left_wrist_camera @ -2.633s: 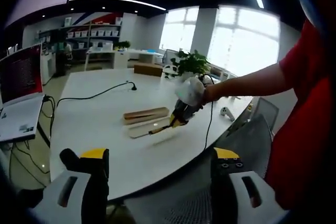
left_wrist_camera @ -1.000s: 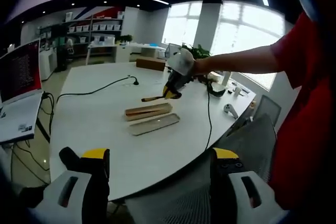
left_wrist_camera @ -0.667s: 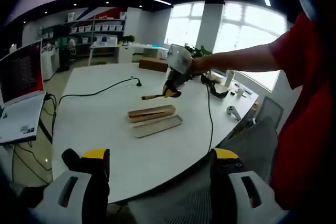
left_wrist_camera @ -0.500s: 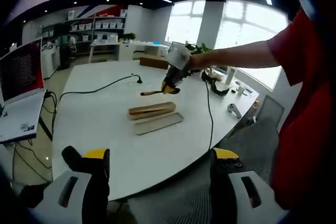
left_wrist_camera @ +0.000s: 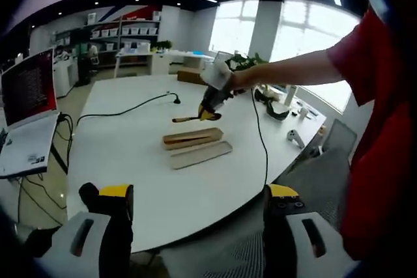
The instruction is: Arrange the utensils inside the cutlery case until each visible utensil rests in its matching compartment.
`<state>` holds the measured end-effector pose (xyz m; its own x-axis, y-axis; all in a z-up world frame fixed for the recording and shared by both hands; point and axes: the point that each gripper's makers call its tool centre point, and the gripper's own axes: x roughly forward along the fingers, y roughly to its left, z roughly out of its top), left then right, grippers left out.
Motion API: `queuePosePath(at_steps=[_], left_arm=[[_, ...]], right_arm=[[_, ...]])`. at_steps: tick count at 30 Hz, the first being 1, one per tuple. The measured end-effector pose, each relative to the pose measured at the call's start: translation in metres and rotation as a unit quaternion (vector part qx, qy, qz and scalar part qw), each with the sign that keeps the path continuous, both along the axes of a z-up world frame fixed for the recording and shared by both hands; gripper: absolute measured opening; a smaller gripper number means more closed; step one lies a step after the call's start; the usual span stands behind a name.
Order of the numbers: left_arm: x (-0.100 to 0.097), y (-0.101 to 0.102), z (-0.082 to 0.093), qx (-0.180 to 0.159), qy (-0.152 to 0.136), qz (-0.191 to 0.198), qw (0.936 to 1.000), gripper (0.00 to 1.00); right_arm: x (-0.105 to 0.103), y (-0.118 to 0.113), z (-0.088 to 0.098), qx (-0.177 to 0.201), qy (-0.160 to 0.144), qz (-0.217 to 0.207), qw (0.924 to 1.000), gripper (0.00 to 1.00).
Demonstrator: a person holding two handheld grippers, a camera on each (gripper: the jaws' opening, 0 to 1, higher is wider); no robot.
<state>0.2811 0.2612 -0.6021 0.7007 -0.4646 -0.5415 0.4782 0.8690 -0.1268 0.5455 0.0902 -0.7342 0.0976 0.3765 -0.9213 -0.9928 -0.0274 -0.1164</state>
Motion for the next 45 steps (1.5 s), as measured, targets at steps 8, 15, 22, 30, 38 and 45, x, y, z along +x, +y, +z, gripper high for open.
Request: queuePosePath(at_steps=[8,15,22,30,38,45], left_arm=[[0.006,0.002,0.004,-0.005,-0.007,0.01,0.9999,0.89],[0.007,0.002,0.006,-0.011,-0.006,0.014,0.9998,0.88],[0.006,0.002,0.013,-0.026,-0.014,0.02,0.9994,0.88],[0.005,0.002,0.011,-0.02,-0.007,0.021,0.9996,0.87],[0.002,0.0,0.008,-0.028,-0.002,0.027,0.9992,0.86],[0.001,0.001,0.005,-0.019,0.005,0.026,0.9995,0.86]], right_arm=[[0.009,0.003,-0.02,0.01,0.002,-0.006,0.9999,0.01],[0.004,0.01,-0.034,0.006,0.015,0.021,0.9996,0.01],[0.0,0.013,-0.046,-0.004,0.016,0.028,0.9995,0.01],[0.0,0.007,-0.06,-0.014,0.011,0.017,0.9997,0.01],[-0.001,0.006,-0.067,-0.024,0.019,0.031,0.999,0.01],[0.0,0.005,-0.074,-0.033,0.022,0.034,0.9987,0.02]])
